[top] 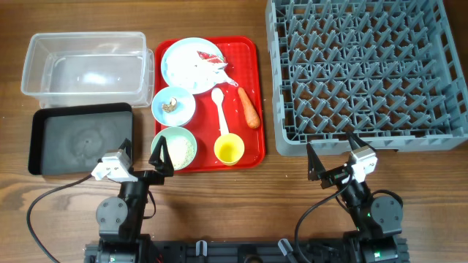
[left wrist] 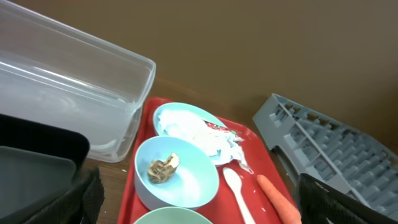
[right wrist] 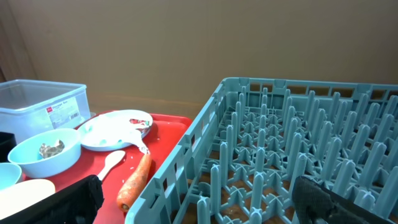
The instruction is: Sort waste into correct bins and load items into the dishwasher rack
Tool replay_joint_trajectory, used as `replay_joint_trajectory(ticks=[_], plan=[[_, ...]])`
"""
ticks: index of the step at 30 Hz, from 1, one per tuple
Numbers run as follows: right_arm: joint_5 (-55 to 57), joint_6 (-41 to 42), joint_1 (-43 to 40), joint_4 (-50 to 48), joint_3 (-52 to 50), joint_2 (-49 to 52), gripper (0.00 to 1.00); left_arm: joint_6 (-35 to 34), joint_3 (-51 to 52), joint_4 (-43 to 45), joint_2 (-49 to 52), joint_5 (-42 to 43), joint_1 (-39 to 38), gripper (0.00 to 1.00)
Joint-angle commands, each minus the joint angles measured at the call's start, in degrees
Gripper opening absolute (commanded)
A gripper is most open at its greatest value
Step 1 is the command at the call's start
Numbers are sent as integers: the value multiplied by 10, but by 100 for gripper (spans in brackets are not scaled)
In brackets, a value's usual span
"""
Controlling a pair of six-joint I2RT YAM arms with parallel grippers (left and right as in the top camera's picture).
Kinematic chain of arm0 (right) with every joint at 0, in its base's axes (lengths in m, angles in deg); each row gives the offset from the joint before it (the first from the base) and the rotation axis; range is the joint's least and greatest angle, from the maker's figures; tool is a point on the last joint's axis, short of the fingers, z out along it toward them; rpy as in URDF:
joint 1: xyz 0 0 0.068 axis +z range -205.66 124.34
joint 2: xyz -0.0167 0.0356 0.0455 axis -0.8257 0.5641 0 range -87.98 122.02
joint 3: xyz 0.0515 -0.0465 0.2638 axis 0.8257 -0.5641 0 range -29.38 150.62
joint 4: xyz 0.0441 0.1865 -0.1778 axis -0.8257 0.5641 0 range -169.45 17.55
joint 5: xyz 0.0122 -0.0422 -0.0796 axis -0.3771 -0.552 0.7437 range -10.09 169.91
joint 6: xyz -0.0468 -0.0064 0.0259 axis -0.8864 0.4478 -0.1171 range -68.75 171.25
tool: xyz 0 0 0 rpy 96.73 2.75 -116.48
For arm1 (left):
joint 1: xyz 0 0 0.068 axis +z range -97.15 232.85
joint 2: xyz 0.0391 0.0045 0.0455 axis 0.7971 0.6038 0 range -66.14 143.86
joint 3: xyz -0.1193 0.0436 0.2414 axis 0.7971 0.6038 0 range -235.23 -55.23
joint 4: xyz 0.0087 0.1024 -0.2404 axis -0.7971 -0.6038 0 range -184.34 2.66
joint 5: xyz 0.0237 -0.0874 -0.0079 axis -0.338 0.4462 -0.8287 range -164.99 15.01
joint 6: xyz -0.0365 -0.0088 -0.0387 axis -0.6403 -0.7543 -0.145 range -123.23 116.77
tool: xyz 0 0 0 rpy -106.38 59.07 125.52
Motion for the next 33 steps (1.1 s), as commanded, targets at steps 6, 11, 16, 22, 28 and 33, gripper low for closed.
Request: replay_joint_trajectory(ticks=[6, 11, 16, 22, 28, 33], plan=[[54, -6, 3, -54, 24, 1, 100, -18, -23, 13, 7, 116, 2, 100], [35, -6, 3, -26, 103, 16, 100, -13, -141, -31, 94, 115, 2, 100], [-29, -8, 3, 33, 226, 99, 100, 13, -340, -115, 286, 120, 1, 100], [-34, -23, 3, 196, 450, 293, 100, 35, -674, -340, 558, 132, 1, 100], [-32, -69, 3, 453, 706, 515, 100, 110, -995, -575, 824, -13, -92, 100], [-37, -78, 3, 506, 741, 597, 100, 106, -1024, -551, 933, 8, -148, 100]])
